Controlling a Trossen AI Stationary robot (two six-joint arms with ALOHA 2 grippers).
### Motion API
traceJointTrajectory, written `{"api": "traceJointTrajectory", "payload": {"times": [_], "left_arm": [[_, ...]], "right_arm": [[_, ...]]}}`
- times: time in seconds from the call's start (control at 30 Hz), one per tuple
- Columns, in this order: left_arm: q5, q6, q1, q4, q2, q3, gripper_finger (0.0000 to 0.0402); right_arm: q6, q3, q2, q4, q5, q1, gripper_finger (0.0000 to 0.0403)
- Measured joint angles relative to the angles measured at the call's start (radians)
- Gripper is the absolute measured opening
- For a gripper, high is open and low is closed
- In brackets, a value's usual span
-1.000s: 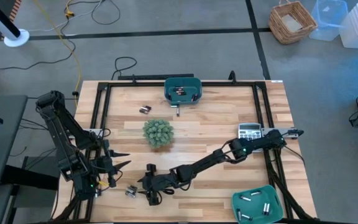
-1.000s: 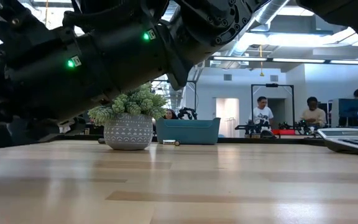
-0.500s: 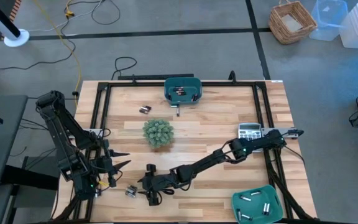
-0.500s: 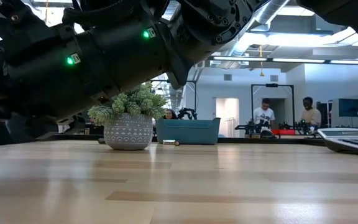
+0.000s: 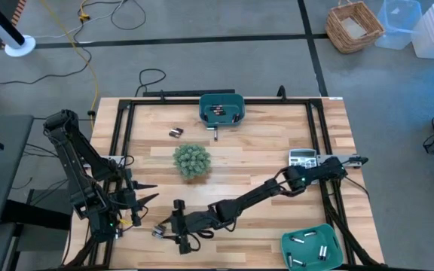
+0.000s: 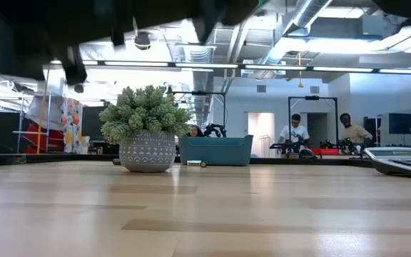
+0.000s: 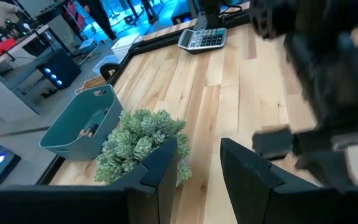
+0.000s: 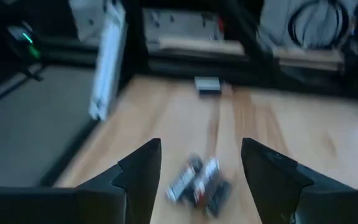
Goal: Sort batteries
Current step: Put the black battery into the blue bin
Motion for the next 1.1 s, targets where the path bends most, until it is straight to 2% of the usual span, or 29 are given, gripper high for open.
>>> {"api": "traceJointTrajectory", "payload": {"times": [0.23, 0.37, 0.57, 0.77, 0.87, 1.1], "left_arm": [[-0.088, 0.011, 0.000, 0.003, 0.000, 0.000, 0.0116], [-0.172, 0.017, 0.000, 0.002, 0.000, 0.001, 0.0116], [-0.245, 0.016, 0.000, 0.000, -0.001, 0.001, 0.0116], [-0.267, 0.016, 0.000, 0.000, -0.001, 0.001, 0.0116], [-0.266, 0.014, 0.000, 0.000, -0.002, 0.001, 0.0116], [-0.248, 0.002, 0.000, 0.000, -0.002, 0.001, 0.0116]], "right_arm": [[-0.035, 0.030, -0.044, 0.074, -0.004, -0.042, 0.0240], [-0.019, 0.086, -0.017, 0.063, -0.044, -0.072, 0.0240], [-0.015, 0.131, 0.031, 0.090, -0.057, -0.070, 0.0240], [0.009, 0.242, 0.123, 0.068, -0.090, -0.077, 0.0240], [0.010, 0.291, 0.159, -0.005, -0.094, -0.077, 0.0240], [-0.023, 0.278, 0.162, -0.116, -0.107, -0.059, 0.0240]]}}
